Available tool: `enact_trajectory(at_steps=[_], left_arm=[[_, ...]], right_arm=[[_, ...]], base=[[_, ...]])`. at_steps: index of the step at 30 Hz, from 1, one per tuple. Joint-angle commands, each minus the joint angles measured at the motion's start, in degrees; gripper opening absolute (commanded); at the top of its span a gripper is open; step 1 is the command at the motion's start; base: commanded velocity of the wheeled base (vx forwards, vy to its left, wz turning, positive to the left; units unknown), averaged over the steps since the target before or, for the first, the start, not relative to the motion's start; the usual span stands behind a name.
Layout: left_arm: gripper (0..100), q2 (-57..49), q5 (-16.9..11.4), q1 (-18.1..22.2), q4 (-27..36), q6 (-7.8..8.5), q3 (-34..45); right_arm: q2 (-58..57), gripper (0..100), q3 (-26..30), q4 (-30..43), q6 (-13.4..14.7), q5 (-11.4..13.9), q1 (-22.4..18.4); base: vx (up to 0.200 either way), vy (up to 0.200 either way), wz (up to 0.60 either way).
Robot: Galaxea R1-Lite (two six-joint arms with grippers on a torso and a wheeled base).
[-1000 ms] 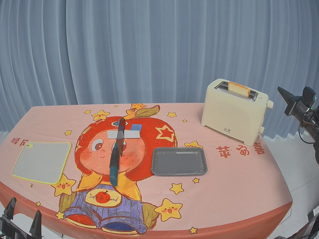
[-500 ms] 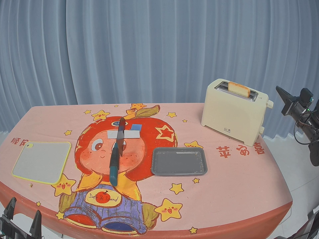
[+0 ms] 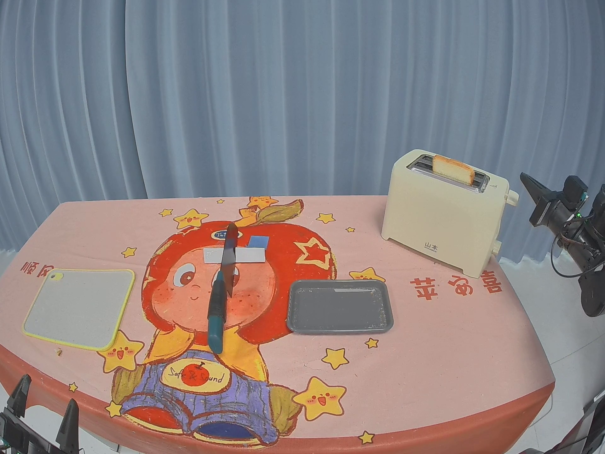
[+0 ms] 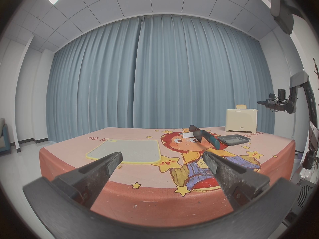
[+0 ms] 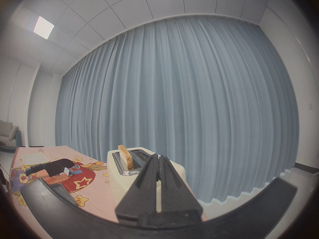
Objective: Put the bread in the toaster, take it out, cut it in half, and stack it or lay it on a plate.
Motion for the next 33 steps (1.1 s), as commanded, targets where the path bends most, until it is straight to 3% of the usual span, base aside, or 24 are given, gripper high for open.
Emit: enact_trajectory(at_steps=[1,14,24,33], left_arm=[[100,-0.9,0.0,0.0,0.0,-0.01,1.0],[100,-0.9,0.0,0.0,0.0,-0.01,1.0],[100,-0.9,0.0,0.0,0.0,-0.01,1.0],[100,-0.9,0.0,0.0,0.0,-0.01,1.0]], right_arm=[[3.2,0,-0.1,-1.7,0.0,0.8,-1.2],[5.8,0,1.8,-9.0,-0.8,11.9,-4.1],[7.2,0,2.0,-9.2,-1.1,11.9,-5.1],[9.4,0,1.5,-9.2,-3.1,11.6,-5.2]], base=[[0.000,0.000,0.00],[0.000,0.000,0.00],[0.000,0.000,0.00],[0.000,0.000,0.00]])
